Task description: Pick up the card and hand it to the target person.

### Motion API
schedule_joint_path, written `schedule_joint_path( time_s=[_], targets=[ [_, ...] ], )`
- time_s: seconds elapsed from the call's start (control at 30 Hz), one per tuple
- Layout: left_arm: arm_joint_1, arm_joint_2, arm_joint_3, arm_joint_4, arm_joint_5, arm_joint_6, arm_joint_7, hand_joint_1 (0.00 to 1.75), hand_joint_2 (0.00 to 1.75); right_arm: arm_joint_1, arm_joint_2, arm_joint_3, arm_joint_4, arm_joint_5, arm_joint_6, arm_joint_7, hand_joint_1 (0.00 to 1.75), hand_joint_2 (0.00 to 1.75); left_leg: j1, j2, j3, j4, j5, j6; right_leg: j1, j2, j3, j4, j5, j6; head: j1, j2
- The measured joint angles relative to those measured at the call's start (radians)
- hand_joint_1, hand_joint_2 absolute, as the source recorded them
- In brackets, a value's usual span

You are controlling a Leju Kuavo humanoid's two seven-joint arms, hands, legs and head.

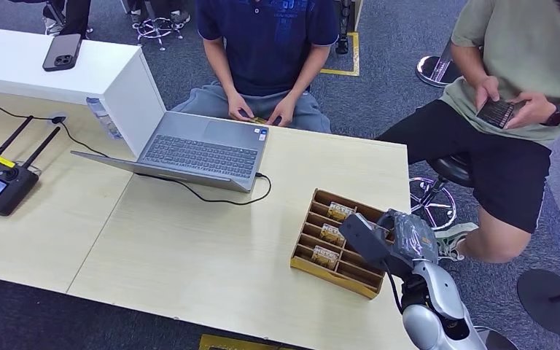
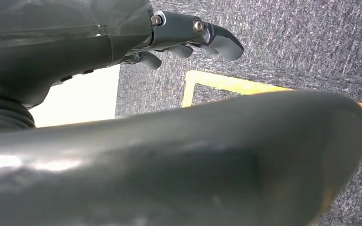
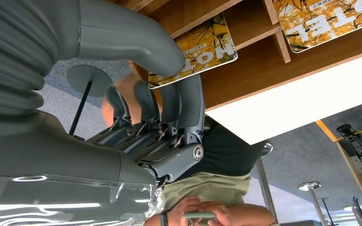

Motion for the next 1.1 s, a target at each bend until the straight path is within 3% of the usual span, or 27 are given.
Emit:
schedule_joint_path(
  time_s=[0.9,1.1],
  targets=[
    [0.0,0.001,0.0,0.0,-0.005,0.008,-0.012,0.0,0.0,0.0,0.0,0.0,0.0,-0.001,0.001,0.001,1.41,1.75,0.0,0.0,0.0,0.0,0.0,0.0,0.0,0.0,0.0,0.0,0.0,0.0,0.0,0.0],
    [0.0,0.003,0.0,0.0,-0.001,0.023,0.0,0.0,0.0,0.007,0.0,-0.002,-0.019,0.005,-0.044,-0.007,1.41,1.75,0.0,0.0,0.0,0.0,0.0,0.0,0.0,0.0,0.0,0.0,0.0,0.0,0.0,0.0]
  ],
)
